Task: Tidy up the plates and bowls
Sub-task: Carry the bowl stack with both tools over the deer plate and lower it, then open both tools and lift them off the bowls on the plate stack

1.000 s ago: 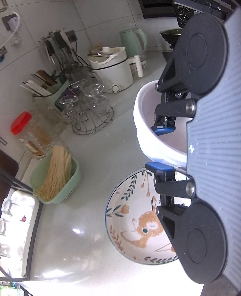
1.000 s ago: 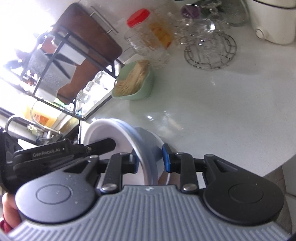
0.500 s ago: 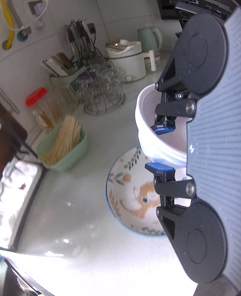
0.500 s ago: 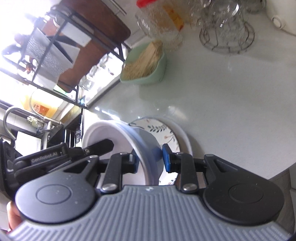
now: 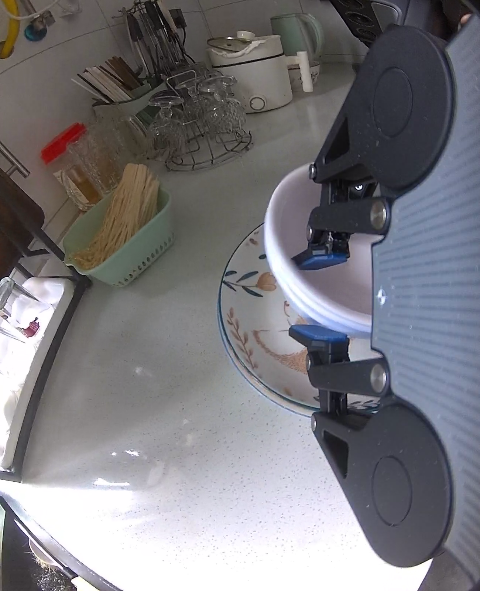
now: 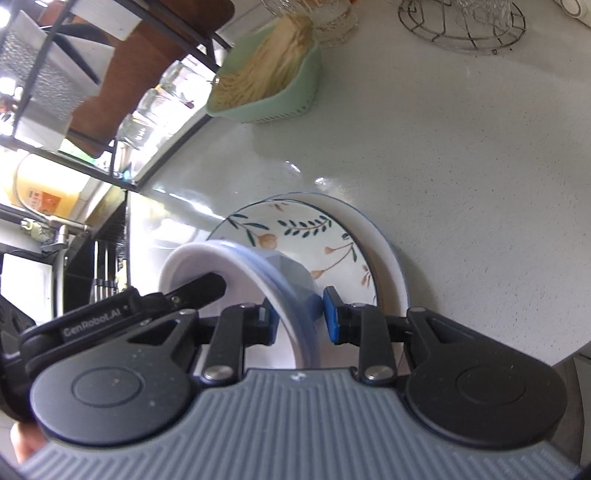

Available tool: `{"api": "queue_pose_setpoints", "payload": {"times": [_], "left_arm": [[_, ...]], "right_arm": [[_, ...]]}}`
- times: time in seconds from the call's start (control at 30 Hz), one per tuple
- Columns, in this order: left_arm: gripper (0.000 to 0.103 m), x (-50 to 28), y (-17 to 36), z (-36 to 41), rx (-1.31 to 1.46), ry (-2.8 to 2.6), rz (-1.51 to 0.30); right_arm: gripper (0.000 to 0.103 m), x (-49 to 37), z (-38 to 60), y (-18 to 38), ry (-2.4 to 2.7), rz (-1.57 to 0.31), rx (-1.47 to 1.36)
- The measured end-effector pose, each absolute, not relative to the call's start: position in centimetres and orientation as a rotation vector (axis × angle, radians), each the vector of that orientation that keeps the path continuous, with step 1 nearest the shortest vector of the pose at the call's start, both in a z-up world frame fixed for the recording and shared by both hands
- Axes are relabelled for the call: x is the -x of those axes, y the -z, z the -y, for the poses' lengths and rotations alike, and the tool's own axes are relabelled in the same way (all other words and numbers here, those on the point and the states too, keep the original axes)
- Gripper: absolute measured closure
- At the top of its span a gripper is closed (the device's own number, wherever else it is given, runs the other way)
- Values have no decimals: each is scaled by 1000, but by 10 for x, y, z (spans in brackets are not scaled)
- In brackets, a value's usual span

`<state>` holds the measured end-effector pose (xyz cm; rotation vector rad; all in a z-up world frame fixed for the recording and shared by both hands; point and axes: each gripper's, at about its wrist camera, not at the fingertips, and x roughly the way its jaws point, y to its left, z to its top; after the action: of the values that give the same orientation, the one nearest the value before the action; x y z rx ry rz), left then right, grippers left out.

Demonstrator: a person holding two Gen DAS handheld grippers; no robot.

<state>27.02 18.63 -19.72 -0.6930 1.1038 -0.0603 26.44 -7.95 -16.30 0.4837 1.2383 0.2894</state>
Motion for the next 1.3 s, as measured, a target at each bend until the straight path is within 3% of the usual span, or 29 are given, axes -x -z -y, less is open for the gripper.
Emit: {"api": "queue_pose_setpoints", "payload": {"times": [0.37,0.6,0.97,1.3], "left_arm": [[67,-277,187,-188,560,62,-1099],[61,-274,158,-196,489,93,-1060],[60,-240,87,-192,375,71,-944],[60,-161,-13,-158,303,-5,-734]], "right_arm": [[74,-269,81,147,-275,-1185,-439],[74,-256,80,122,-279,-1100,-378],[73,-224,100,78,-313,-1001,-372],[73,-192,124,-18,-460,-712,-271]]}}
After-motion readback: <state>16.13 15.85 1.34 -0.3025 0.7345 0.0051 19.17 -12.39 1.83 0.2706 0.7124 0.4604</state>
